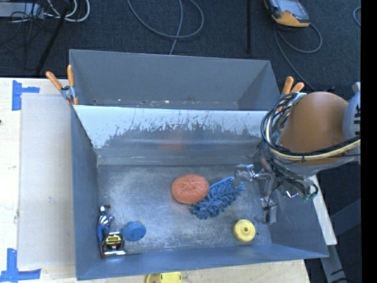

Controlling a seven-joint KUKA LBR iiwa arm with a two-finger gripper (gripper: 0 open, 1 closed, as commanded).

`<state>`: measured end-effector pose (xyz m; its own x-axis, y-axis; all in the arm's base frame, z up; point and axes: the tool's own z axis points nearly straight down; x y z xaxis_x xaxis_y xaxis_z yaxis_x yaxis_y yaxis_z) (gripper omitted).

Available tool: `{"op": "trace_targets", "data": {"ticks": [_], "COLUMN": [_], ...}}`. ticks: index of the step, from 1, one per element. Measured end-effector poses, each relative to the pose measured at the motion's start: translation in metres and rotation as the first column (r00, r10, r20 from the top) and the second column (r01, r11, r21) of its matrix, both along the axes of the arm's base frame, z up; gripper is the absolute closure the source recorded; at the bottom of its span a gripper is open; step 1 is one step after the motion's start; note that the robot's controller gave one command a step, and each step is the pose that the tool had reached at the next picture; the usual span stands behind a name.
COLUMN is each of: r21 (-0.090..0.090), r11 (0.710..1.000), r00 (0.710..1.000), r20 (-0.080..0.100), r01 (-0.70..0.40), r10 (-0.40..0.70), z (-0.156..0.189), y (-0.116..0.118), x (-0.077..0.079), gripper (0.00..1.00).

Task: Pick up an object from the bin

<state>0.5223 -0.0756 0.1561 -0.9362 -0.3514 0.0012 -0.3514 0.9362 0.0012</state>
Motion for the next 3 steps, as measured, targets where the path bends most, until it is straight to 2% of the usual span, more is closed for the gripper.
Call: {"op": "trace_targets", "data": {"ticks": [1,2,3], "r21": [0.0,-0.002,0.0], "r11": [1.0,0.988,0.96], "r00": [1.0,0.988,0.96], "r20": [0.004,0.007,0.001], "r01": [-0.012,-0.156,-0.279], "r10": [0.012,0.156,0.279], "z": [-0.03,-0.06,-0.087], "y": [0.017,0.023,0.029], "x": [0.04,0.051,0.052], "gripper": [0.0,0.0,1.0]}}
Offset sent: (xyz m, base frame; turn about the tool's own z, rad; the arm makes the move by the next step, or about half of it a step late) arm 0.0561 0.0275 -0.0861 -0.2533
